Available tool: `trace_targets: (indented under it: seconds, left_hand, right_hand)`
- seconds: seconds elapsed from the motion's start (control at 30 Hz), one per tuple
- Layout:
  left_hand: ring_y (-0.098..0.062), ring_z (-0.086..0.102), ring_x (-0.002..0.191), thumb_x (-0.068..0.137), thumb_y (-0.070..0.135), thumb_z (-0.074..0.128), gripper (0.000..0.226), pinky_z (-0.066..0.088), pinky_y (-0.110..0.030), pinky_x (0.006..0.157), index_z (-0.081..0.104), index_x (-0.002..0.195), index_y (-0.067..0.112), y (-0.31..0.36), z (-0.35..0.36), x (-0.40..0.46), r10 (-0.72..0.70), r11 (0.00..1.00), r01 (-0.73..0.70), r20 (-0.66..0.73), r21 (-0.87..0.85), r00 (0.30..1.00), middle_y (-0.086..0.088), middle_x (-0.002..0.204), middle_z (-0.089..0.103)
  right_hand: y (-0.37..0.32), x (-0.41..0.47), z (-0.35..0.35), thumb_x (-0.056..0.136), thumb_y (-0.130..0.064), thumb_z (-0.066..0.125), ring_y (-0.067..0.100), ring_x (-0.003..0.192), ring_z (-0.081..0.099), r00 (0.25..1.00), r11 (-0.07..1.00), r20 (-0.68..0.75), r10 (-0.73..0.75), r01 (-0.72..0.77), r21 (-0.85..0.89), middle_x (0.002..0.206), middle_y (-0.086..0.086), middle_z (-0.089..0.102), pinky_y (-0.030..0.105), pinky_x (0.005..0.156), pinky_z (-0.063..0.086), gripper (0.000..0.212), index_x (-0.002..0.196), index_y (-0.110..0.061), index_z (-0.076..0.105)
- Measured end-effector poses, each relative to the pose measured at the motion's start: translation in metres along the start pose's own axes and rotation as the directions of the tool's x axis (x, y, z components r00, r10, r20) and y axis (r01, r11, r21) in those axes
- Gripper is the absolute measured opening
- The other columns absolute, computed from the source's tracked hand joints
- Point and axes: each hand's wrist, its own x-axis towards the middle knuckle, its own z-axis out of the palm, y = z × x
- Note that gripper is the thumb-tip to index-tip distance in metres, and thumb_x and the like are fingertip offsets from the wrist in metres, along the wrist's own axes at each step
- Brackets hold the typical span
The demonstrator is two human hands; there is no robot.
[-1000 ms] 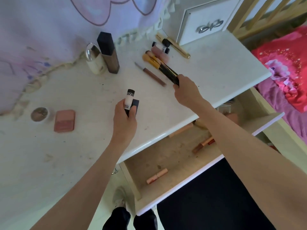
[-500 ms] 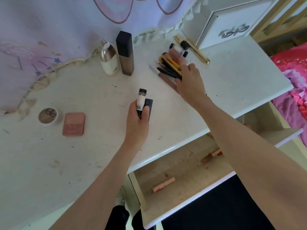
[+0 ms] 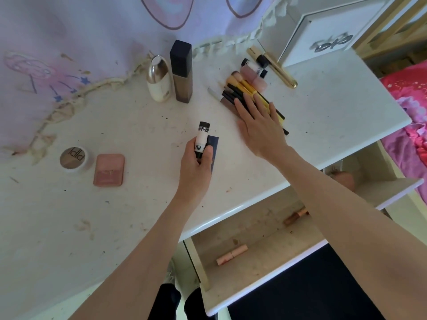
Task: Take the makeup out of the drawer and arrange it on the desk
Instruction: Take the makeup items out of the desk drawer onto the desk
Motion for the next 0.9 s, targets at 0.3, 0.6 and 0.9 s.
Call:
trace_targets:
  seconds: [0.3, 0.6, 0.9]
  left_hand:
    - [-0.002, 0.049, 0.062, 0.097, 0.019, 0.045, 0.01, 0.041, -0.009, 0.051, 0.046, 0.105, 0.025, 0.001, -0.005, 0.0, -0.015, 0.999, 0.013, 0.067, 0.04, 0.998, 0.005, 0.079, 0.051]
    - [-0.014, 0.045, 0.079, 0.095, 0.019, 0.044, 0.025, 0.033, -0.014, 0.064, 0.048, 0.117, 0.007, 0.0, 0.007, 0.006, 0.055, 0.955, -0.041, -0.039, 0.295, 0.998, -0.002, 0.093, 0.048]
    - [-0.016, 0.049, 0.089, 0.094, 0.03, 0.049, 0.033, 0.031, -0.016, 0.068, 0.053, 0.116, 0.005, 0.031, 0.064, 0.069, 0.098, 0.818, -0.001, -0.138, 0.575, 0.985, -0.01, 0.11, 0.057]
  right_hand:
    - [0.006, 0.027, 0.006, 0.102, -0.027, 0.018, 0.022, 0.145, -0.002, 0.991, 0.991, -0.039, 0.129, -0.127, 0.045, 0.158, 0.004, 0.003, 0.044, 0.117, -0.003, 0.049, 0.15, -0.023, 0.007]
    - [0.005, 0.003, -0.002, 0.101, -0.033, 0.017, 0.021, 0.146, 0.0, 0.975, 0.977, -0.108, 0.195, -0.184, 0.104, 0.158, 0.006, 0.005, 0.047, 0.115, -0.006, 0.052, 0.15, -0.018, 0.008]
    - [0.023, -0.081, 0.022, 0.096, -0.048, 0.005, 0.02, 0.145, -0.008, 0.902, 0.896, 0.03, 0.431, -0.432, 0.107, 0.158, 0.005, -0.007, 0.047, 0.116, -0.009, 0.063, 0.149, -0.016, -0.007]
